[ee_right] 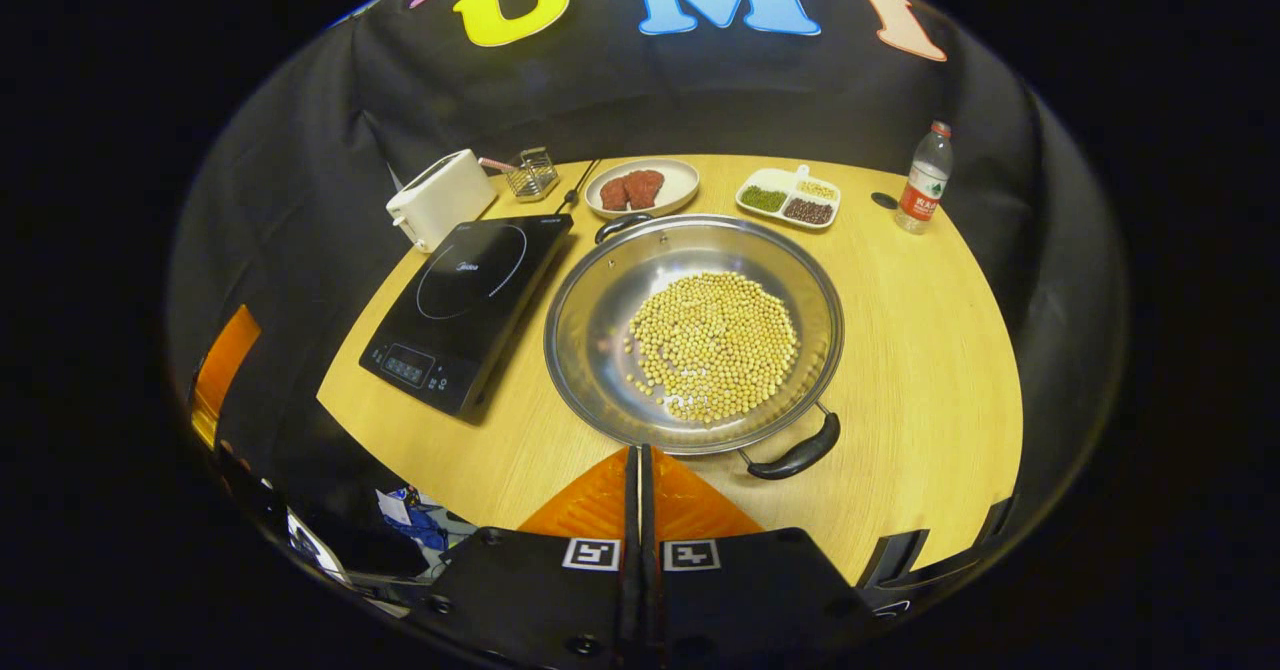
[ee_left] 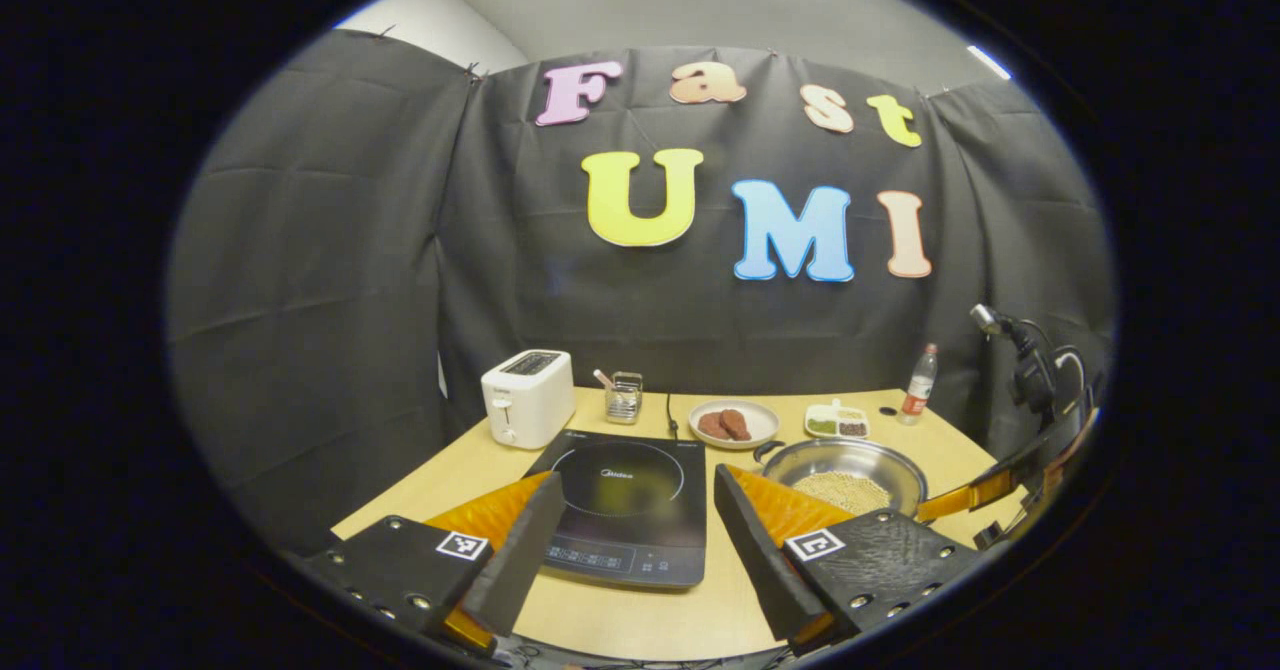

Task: First push the handle of the pot to place it horizontally, then grasp the pot with both hands and set it on the induction cooktop.

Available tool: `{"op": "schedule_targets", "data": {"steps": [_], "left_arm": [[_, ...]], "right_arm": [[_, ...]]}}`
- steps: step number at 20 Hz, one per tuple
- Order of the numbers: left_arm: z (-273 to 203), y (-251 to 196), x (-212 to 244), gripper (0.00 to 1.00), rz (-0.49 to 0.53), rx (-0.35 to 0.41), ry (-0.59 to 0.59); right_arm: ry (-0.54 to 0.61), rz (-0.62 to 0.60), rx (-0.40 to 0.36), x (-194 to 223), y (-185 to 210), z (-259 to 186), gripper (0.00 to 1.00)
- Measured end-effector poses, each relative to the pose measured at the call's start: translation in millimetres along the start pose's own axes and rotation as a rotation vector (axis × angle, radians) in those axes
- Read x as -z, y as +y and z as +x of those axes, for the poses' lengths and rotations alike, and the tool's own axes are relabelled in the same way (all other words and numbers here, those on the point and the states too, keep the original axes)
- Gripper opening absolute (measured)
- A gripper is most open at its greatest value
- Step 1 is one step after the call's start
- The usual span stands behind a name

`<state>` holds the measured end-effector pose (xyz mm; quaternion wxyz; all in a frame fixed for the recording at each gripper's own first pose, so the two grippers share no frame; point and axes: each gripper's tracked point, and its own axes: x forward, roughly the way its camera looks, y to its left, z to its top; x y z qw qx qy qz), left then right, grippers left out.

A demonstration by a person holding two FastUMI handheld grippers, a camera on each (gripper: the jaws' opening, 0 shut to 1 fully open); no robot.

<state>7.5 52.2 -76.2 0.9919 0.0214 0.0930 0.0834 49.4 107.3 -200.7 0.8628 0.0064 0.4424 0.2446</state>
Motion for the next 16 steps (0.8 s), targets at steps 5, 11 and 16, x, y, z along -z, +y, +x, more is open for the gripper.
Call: {"op": "schedule_targets", "data": {"steps": [5, 11, 16], "left_arm": [[3, -28, -2, 0.90, -0.006, -0.026, 0.033], [8, -66, -6, 0.90, 0.037, -0.033, 0.052], [14, -105, -1, 0.92, 0.037, -0.017, 0.076]], "right_arm": [[0.091, 0.008, -0.020, 22, -21, 29, 0.02], [0.135, -0.003, -0.045, 32, -40, 53, 0.02], [0.155, 0.007, -0.054, 36, -54, 62, 0.02]]}}
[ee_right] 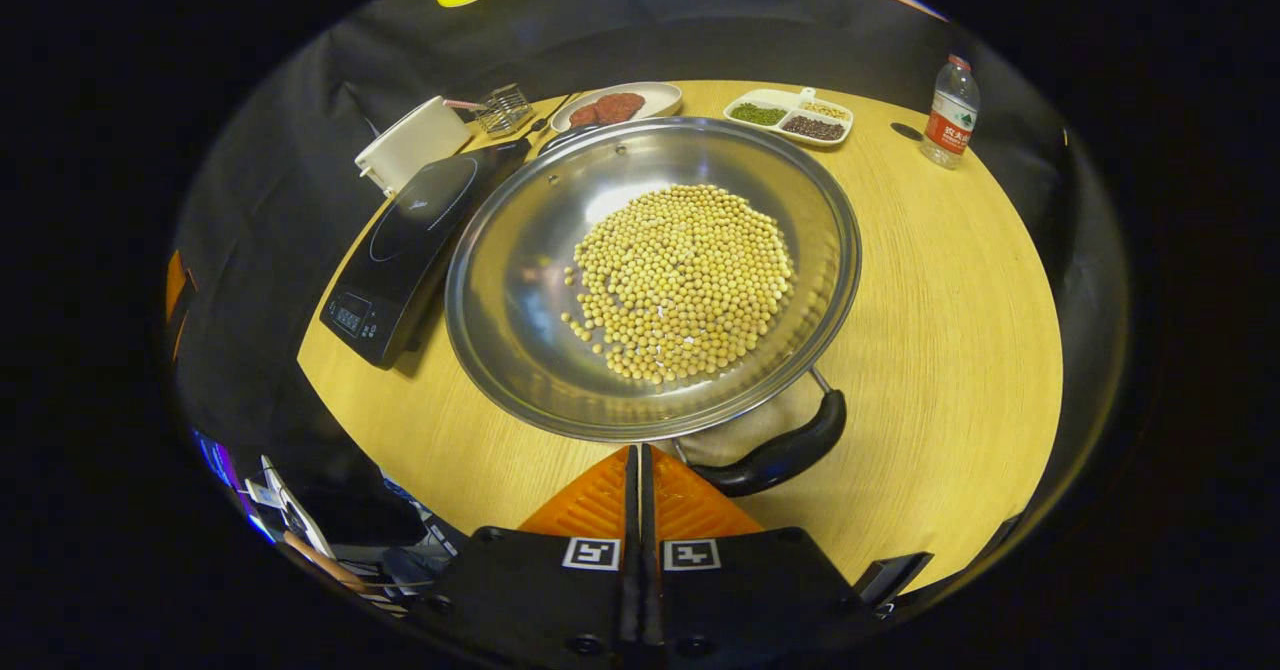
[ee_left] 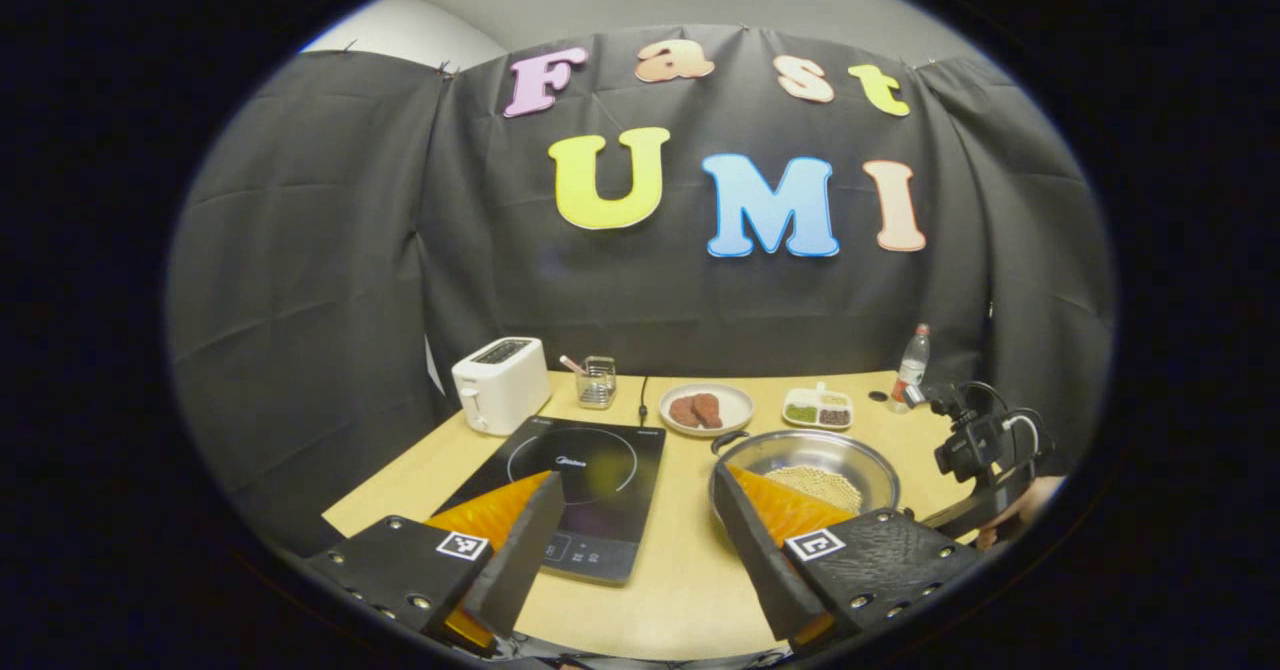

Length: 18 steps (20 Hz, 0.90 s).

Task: First push the handle of the pot to place it horizontally, then grasp the pot with both hands and set it on the induction cooktop.

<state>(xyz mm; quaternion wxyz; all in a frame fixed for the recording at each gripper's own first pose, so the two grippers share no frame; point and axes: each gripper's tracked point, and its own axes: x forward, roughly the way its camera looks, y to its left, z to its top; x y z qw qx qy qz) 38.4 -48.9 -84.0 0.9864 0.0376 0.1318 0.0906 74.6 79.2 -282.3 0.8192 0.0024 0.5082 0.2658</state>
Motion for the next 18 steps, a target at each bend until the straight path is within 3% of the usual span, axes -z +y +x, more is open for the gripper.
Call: {"op": "schedule_targets", "data": {"steps": [5, 18], "left_arm": [[14, -38, -2, 0.90, -0.006, 0.040, 0.009], [39, -70, -8, 0.92, -0.020, 0.027, 0.024]], "right_arm": [[-0.008, 0.000, -0.009, -4, -20, -5, 0.02], [-0.040, 0.041, 0.124, -33, -112, -7, 0.02]]}}
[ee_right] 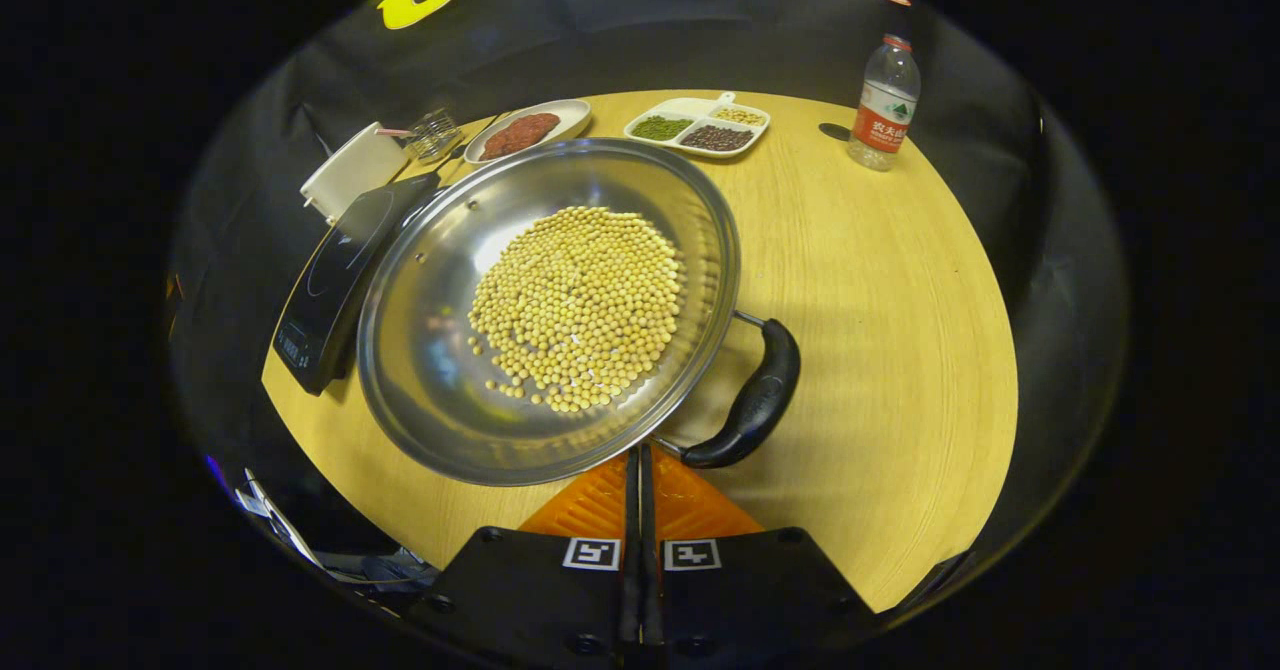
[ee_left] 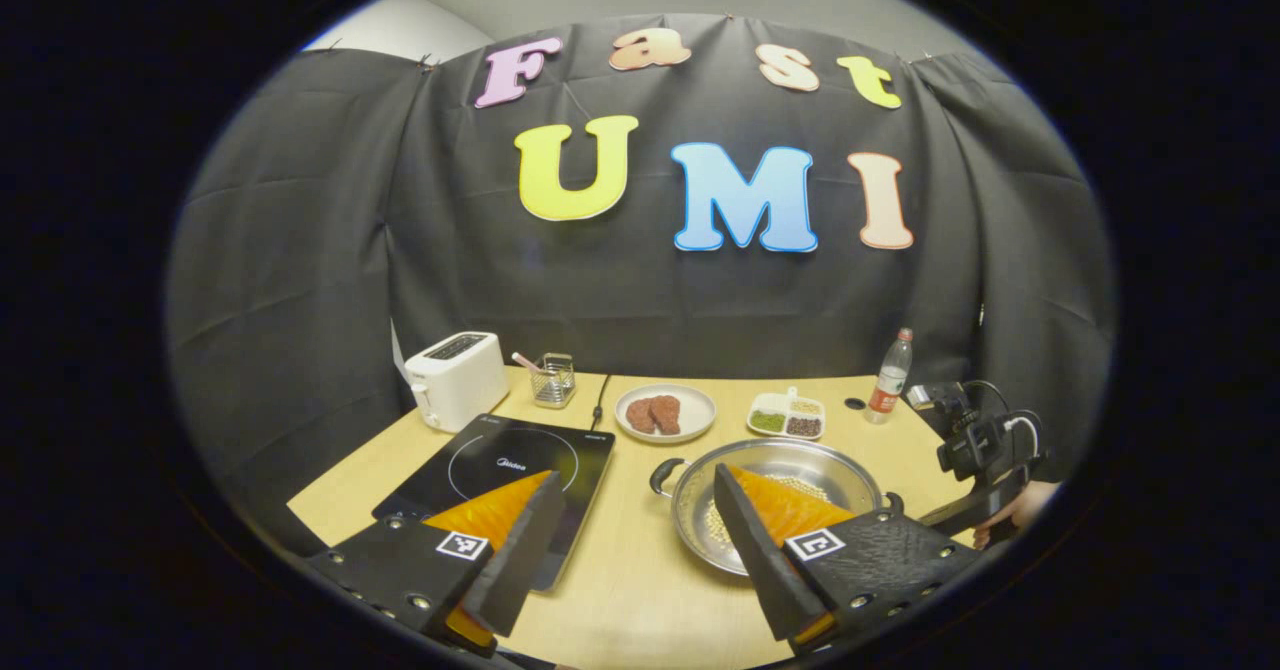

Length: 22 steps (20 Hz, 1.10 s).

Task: First push the handle of the pot to place it horizontally, then grasp the pot with both hands and set it on the induction cooktop.

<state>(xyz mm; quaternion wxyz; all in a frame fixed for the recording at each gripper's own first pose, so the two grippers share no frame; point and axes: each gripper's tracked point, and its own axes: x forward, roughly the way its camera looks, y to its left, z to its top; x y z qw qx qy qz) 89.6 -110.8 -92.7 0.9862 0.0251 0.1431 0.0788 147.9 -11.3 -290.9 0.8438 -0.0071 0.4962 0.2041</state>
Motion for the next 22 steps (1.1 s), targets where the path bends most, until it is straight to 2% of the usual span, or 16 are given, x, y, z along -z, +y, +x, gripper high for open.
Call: {"op": "schedule_targets", "data": {"steps": [10, 15, 16, 19, 21, 22], "left_arm": [[-3, -20, -2, 0.92, -0.008, -0.036, 0.015], [-10, -7, 5, 0.94, -0.040, -0.099, 0.030], [-12, -5, 5, 0.90, -0.056, -0.102, 0.033], [-8, 1, 12, 0.90, -0.061, -0.088, 0.052], [3, 7, 10, 0.92, -0.044, -0.072, 0.060], [10, 9, 8, 0.90, -0.037, -0.053, 0.061]], "right_arm": [[-0.066, 0.089, -0.001, -34, -45, 2, 0.00], [-0.107, 0.136, -0.018, -47, -56, 8, 0.02], [-0.110, 0.146, -0.018, -47, -57, 8, 0.02], [-0.124, 0.165, -0.007, -46, -58, 3, 0.02], [-0.150, 0.180, 0.037, -47, -69, -6, 0.02], [-0.165, 0.193, 0.051, -49, -72, -11, 0.16]]}}
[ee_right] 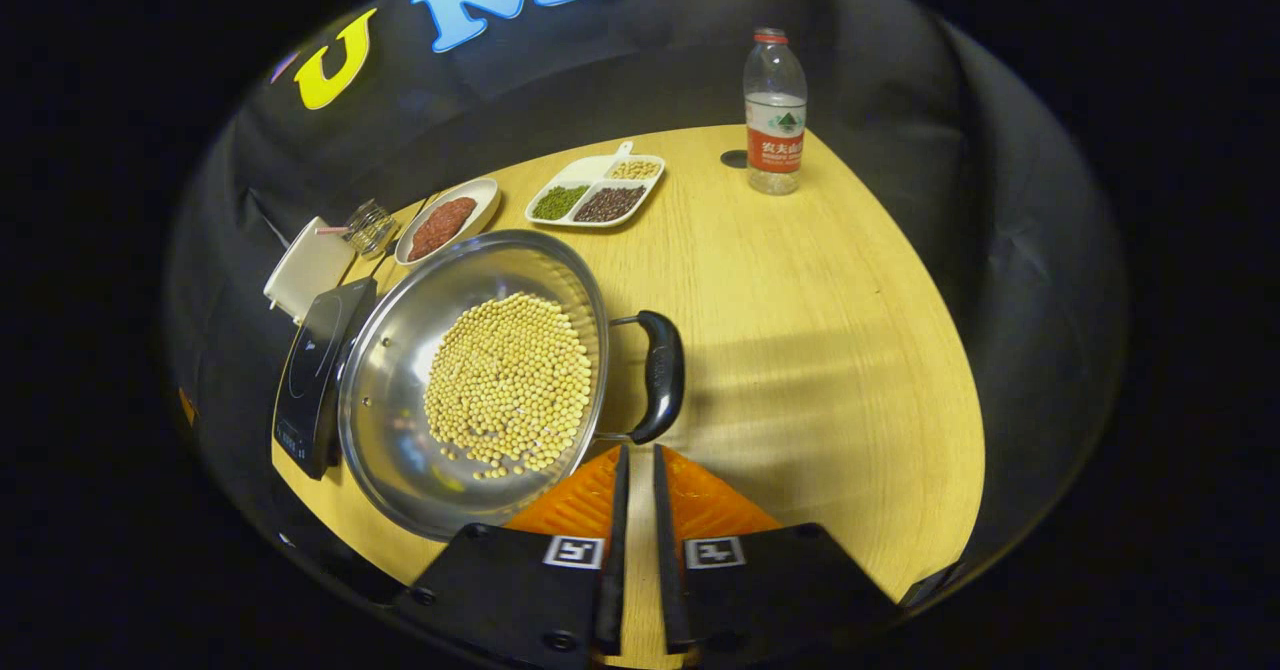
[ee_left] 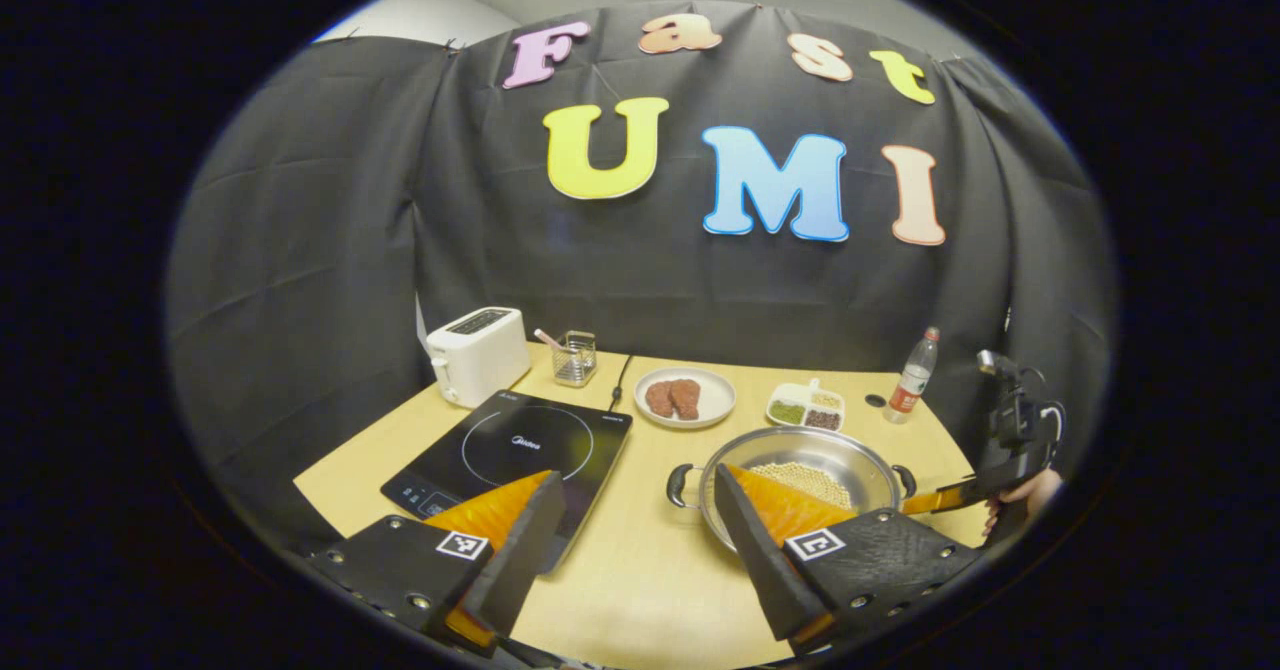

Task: First push the handle of the pot to place it horizontally, then grasp the pot with both hands and set it on the induction cooktop.

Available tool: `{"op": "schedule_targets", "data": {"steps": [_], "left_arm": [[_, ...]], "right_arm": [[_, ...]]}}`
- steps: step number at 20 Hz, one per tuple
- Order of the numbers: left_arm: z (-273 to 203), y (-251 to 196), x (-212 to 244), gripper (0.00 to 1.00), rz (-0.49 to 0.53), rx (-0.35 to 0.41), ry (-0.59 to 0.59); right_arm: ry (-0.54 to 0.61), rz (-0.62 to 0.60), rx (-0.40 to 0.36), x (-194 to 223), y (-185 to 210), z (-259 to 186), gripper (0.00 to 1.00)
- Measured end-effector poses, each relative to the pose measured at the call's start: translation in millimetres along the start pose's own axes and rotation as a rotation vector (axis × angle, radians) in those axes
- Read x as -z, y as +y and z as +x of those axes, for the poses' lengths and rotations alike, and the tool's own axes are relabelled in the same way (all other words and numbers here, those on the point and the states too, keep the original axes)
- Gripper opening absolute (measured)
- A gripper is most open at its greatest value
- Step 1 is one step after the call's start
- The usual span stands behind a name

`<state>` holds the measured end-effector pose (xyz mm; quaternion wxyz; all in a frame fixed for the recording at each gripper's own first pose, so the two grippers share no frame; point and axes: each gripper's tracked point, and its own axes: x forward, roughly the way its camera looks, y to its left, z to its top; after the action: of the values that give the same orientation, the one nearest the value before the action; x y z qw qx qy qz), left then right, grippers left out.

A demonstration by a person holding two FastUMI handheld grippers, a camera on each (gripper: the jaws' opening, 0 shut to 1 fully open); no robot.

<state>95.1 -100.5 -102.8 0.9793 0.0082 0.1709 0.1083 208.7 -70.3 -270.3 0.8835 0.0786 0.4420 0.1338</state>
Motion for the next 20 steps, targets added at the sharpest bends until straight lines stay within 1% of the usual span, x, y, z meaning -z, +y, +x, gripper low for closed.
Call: {"op": "schedule_targets", "data": {"steps": [1, 2, 3, 4, 5, 6, 7, 9, 10, 13, 16, 20], "left_arm": [[7, -2, -1, 0.90, 0.007, 0.030, 0.009], [14, -5, -2, 0.92, 0.011, 0.069, 0.023], [21, -7, -1, 0.91, 0.014, 0.101, 0.036], [29, -8, 0, 0.91, 0.021, 0.129, 0.047], [37, -9, 2, 0.92, 0.027, 0.155, 0.061], [46, -10, 3, 0.91, 0.030, 0.178, 0.075], [55, -11, 8, 0.92, 0.029, 0.199, 0.094], [77, -14, 19, 0.91, 0.001, 0.236, 0.147], [88, -16, 26, 0.92, -0.018, 0.251, 0.178], [119, -21, 43, 0.92, -0.059, 0.293, 0.254], [147, -33, 65, 0.91, -0.091, 0.351, 0.338], [182, -49, 96, 0.92, -0.108, 0.396, 0.426]], "right_arm": [[-0.008, 0.014, 0.003, -3, -1, -8, 0.34], [-0.022, 0.024, 0.009, -6, -4, -13, 0.61], [-0.042, 0.036, 0.013, -11, -4, -19, 0.71], [-0.061, 0.044, 0.021, -17, -4, -26, 0.90], [-0.079, 0.051, 0.028, -22, -4, -31, 0.97], [-0.092, 0.054, 0.036, -27, -5, -34, 0.98], [-0.106, 0.056, 0.043, -33, -3, -37, 0.98], [-0.125, 0.066, 0.048, -45, 1, -37, 0.98], [-0.127, 0.073, 0.048, -49, 4, -35, 0.98], [-0.095, 0.093, 0.032, -53, 10, -22, 0.98], [-0.083, 0.099, 0.050, -55, 5, -4, 0.98], [-0.068, 0.093, 0.053, -55, 3, 16, 0.98]]}}
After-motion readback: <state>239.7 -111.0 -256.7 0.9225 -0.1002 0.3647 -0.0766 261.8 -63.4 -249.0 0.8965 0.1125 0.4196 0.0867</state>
